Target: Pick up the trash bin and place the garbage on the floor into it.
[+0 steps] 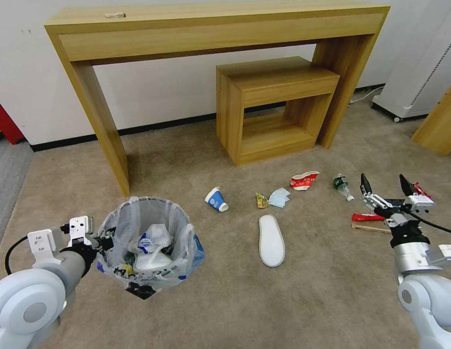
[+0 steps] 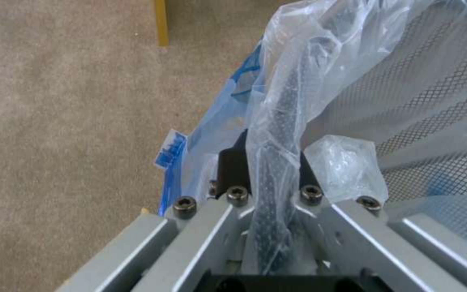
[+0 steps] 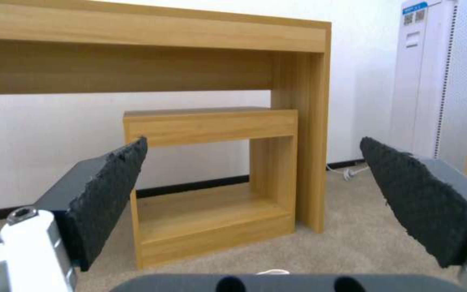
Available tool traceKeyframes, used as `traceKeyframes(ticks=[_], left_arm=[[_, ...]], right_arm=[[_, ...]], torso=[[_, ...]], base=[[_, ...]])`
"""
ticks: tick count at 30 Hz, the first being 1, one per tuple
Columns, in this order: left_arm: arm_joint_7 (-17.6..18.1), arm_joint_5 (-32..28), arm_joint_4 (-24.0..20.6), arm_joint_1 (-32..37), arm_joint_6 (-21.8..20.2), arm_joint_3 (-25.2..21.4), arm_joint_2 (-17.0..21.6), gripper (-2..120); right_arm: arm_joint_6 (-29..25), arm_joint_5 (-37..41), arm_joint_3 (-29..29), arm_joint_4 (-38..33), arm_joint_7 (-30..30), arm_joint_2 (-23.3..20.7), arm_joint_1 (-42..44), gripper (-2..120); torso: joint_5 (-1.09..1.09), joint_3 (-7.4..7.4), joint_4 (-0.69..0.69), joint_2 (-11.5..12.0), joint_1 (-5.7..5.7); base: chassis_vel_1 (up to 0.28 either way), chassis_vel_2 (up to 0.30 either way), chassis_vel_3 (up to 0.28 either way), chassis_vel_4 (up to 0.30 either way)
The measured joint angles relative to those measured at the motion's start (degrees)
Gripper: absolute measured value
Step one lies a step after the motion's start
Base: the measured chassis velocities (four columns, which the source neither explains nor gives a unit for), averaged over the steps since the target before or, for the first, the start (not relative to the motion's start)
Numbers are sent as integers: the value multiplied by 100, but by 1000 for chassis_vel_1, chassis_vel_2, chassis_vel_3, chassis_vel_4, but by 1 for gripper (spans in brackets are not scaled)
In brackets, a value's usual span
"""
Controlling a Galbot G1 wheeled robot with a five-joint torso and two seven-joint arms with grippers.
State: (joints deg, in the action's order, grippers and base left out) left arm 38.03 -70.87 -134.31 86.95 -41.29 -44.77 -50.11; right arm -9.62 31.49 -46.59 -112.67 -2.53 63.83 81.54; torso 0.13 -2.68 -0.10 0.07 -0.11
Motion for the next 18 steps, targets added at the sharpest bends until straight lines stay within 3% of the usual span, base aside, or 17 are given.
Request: traceKeyframes(ticks=[6, 18], left_arm=[[2, -30, 27, -10, 0, -13, 37, 1], [-33, -38, 140, -71, -5, -6, 94, 1]], right_arm=[[-13, -8, 40, 14, 0, 49, -15, 100], [-76, -73, 117, 68, 7, 124, -74, 100]], torso=[[0, 1, 0, 0, 1], [1, -2, 0, 1, -4]], base=[[-61, 68, 64, -79], [-155, 149, 142, -159]])
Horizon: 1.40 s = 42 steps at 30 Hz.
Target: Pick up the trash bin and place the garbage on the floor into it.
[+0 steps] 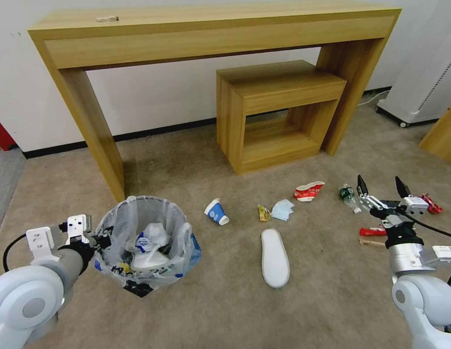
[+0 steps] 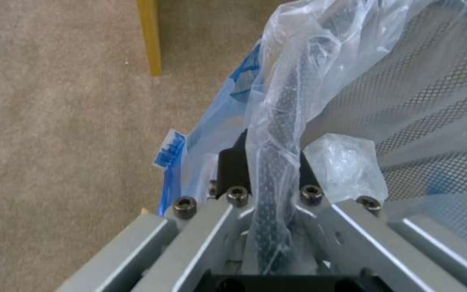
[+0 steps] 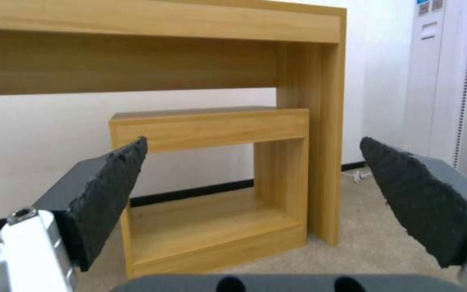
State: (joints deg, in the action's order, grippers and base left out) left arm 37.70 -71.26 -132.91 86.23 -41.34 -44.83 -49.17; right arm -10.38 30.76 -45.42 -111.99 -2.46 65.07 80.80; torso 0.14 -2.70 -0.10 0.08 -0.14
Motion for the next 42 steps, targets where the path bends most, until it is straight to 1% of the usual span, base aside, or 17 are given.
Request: traceKeyframes(ticks=[5, 9, 11, 12, 15, 16, 18, 19, 20, 22, 23, 25, 28, 31, 34, 37, 42], left_arm=[[-15, -13, 3, -3, -2, 1, 46, 1], [-16, -47, -24, 4, -5, -31, 90, 1], [-16, -60, -73, 23, -8, -58, 110, 1], [-16, -60, -73, 23, -8, -58, 110, 1], [-14, -66, -155, 56, -23, -81, 129, 1], [-14, -66, -155, 56, -23, -81, 129, 1], [-6, -67, -208, 85, -29, -86, 130, 1], [-6, -67, -208, 85, -29, -86, 130, 1], [4, -62, -228, 102, -30, -90, 127, 1], [9, -45, -254, 132, -33, -98, 106, 1], [9, -45, -254, 132, -33, -98, 106, 1], [12, -17, -291, 168, -36, -105, 50, 1], [16, 6, -322, 197, -37, -106, 12, 1], [21, 18, -337, 220, -39, -117, 3, 1], [27, 25, -336, 222, -39, -122, 3, 1], [30, 35, -332, 222, -40, -106, -9, 1], [30, 39, -332, 219, -40, -75, -24, 1]], right_arm=[[71, -39, 64, -51, 10, -70, 83, 100], [339, -106, 204, -155, 42, -229, 238, 100], [937, -61, 335, -309, 38, -381, 366, 100], [937, -61, 335, -309, 38, -381, 366, 100], [2437, 643, 609, -472, 241, -671, 462, 100], [2437, 643, 609, -472, 241, -671, 462, 100], [3556, 1605, 685, -492, 346, -825, 394, 100], [3556, 1605, 685, -492, 346, -825, 394, 100], [4117, 2075, 708, -475, 403, -887, 321, 100], [4794, 2676, 781, -316, 439, -956, 178, 100], [4794, 2676, 781, -316, 439, -956, 178, 100], [5258, 3198, 961, 13, 339, -980, -33, 100], [5358, 3482, 1145, 251, 158, -937, -197, 100], [5362, 3491, 1359, 458, 36, -838, -347, 100], [5357, 3336, 1598, 702, -2, -718, -533, 100], [5329, 2996, 1936, 1216, -10, -491, -855, 100], [5309, 2738, 2131, 1766, -16, -252, -1152, 100]], torso=[[0, 3, 0, 0, 3], [-1, 3, 0, -1, 4], [-2, 3, 0, 0, 4], [-2, 3, 0, 0, 4], [-1, 3, 0, 0, 4], [-1, 3, 0, 0, 4], [-1, 3, 0, -1, 4], [-1, 3, 0, -1, 4], [-1, 2, 0, 0, 4], [-2, 2, 0, 0, 4], [-2, 2, 0, 0, 4], [0, 2, 0, 0, 4], [-2, 2, 0, 0, 4], [-1, 2, 0, -1, 4], [-2, 2, 0, 0, 4], [-2, 2, 0, 0, 4], [-2, 2, 0, 0, 4]], base=[[0, 0, 0, 0], [28, -14, -13, 23], [0, 0, 0, 0], [0, 0, 0, 0], [0, 0, 0, 0], [0, 0, 0, 0], [0, 0, 0, 0], [0, 0, 0, 0], [0, 0, 0, 0], [0, 0, 0, 0], [0, 0, 0, 0], [0, 0, 0, 0], [0, 0, 0, 0], [0, 0, 0, 0], [0, 0, 0, 0], [0, 0, 0, 0], [0, 0, 0, 0]])
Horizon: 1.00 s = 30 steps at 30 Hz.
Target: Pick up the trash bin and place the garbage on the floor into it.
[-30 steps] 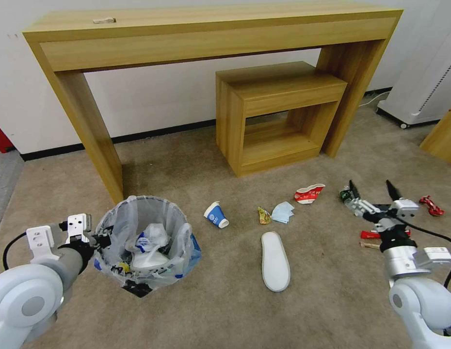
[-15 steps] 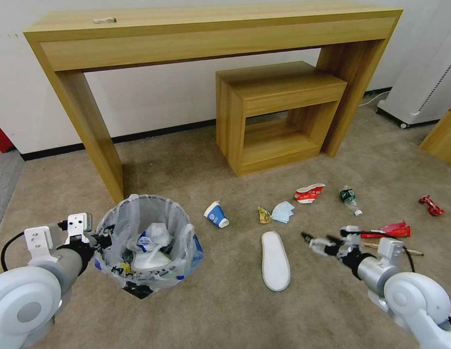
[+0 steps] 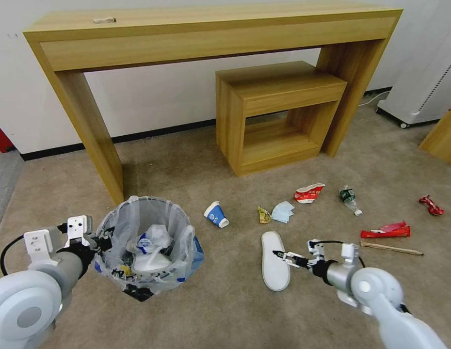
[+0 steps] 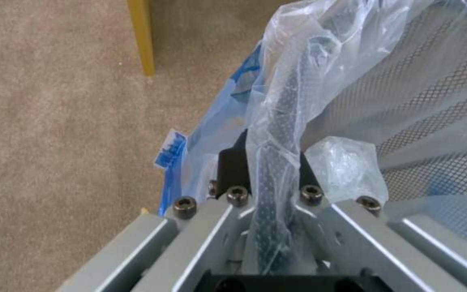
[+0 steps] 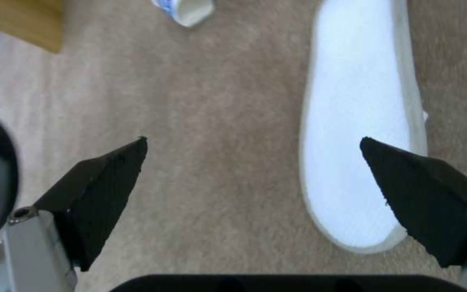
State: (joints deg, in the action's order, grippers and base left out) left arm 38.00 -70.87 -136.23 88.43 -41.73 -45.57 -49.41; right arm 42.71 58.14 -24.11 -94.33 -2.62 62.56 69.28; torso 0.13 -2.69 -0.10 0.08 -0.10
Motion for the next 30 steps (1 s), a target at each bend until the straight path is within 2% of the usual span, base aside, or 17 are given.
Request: traceKeyframes(ticks=[9, 15, 30], left_arm=[[-8, 1, 25, -18, -1, 19, 8, 1], [-25, -9, 23, -14, 0, -2, 55, 1], [-85, 11, 164, -89, 0, 56, 54, 1]], right_arm=[[-54, -583, 190, 891, -326, 420, -470, 100], [-376, -1277, 266, 1458, -604, 666, -734, 100], [-511, -1445, 138, 1502, -732, 552, -721, 100]], torso=[[-1, 0, 0, 0, 0], [0, 0, 0, 0, 0], [0, 0, 0, 0, 0]], base=[[0, 0, 0, 0], [0, 0, 0, 0], [0, 0, 0, 0]])
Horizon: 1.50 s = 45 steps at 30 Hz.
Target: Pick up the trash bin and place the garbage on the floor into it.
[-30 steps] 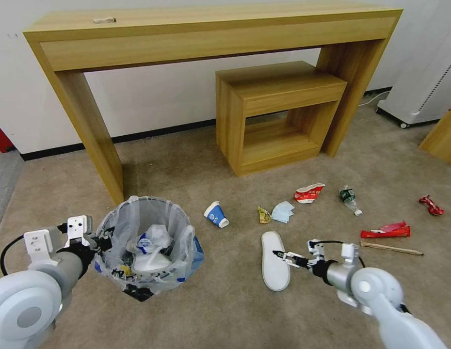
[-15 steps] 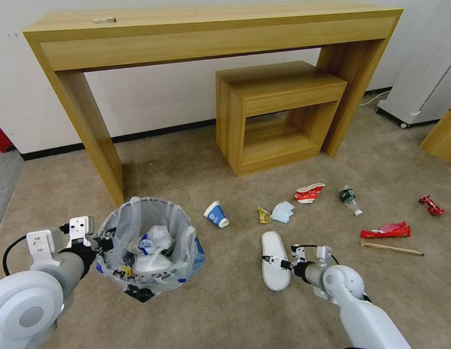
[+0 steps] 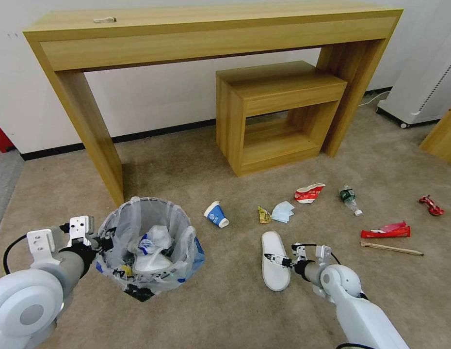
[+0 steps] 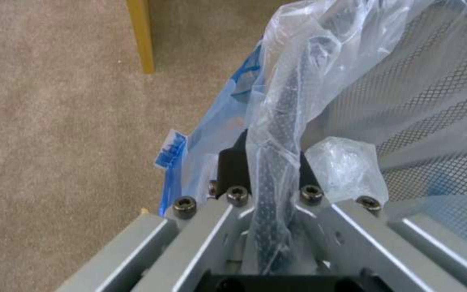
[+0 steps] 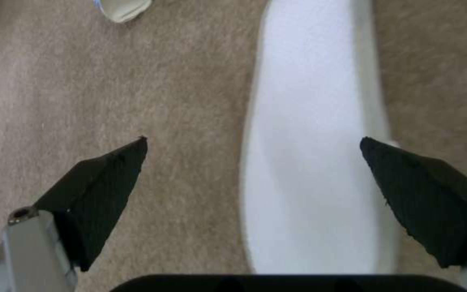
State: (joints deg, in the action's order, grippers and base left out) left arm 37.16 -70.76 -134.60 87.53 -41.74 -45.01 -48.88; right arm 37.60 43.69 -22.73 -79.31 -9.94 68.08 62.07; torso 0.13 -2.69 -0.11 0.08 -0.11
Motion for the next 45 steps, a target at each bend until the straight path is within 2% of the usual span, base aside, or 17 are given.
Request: traceKeyframes(ticks=[5, 13, 28, 31, 37, 41, 44, 45], left_arm=[[-43, 16, 86, -58, 1, 36, 6, 1], [-46, 16, 100, -83, 2, 62, 4, 1], [-62, 2, 104, -57, 8, 15, 46, 1], [-66, -3, 104, -58, 9, 15, 63, 1], [-78, -6, 118, -60, 11, 14, 74, 1], [-80, -5, 127, -67, 11, 19, 74, 1], [-86, -3, 140, -83, 13, 35, 84, 1], [-86, -3, 140, -83, 13, 35, 84, 1]], right_arm=[[1, -8, -122, -101, -19, -237, 123, 100], [-7, -138, -145, 2, -27, -258, 128, 100], [-93, -738, 201, 566, -327, 188, -151, 100], [-102, -824, 204, 576, -395, 215, -151, 96], [-129, -900, 181, 562, -431, 186, -82, 71], [-137, -902, 163, 523, -437, 166, -55, 62], [-160, -918, 119, 435, -438, 123, -6, 46], [-160, -918, 119, 435, -438, 123, -6, 46]], torso=[[0, 0, 0, 0, 0], [0, 0, 0, 0, 0], [0, 0, 1, 0, 0], [0, 0, 0, 0, 0], [0, 0, 0, 0, 0], [0, 0, 0, 0, 0], [0, 0, 0, 0, 0], [0, 0, 0, 0, 0]], base=[[0, 0, 0, 0], [0, 0, 0, 0], [0, 0, 0, 0], [0, 0, 0, 0], [0, 0, 0, 0], [0, 0, 0, 0], [0, 0, 0, 0], [0, 0, 0, 0]])
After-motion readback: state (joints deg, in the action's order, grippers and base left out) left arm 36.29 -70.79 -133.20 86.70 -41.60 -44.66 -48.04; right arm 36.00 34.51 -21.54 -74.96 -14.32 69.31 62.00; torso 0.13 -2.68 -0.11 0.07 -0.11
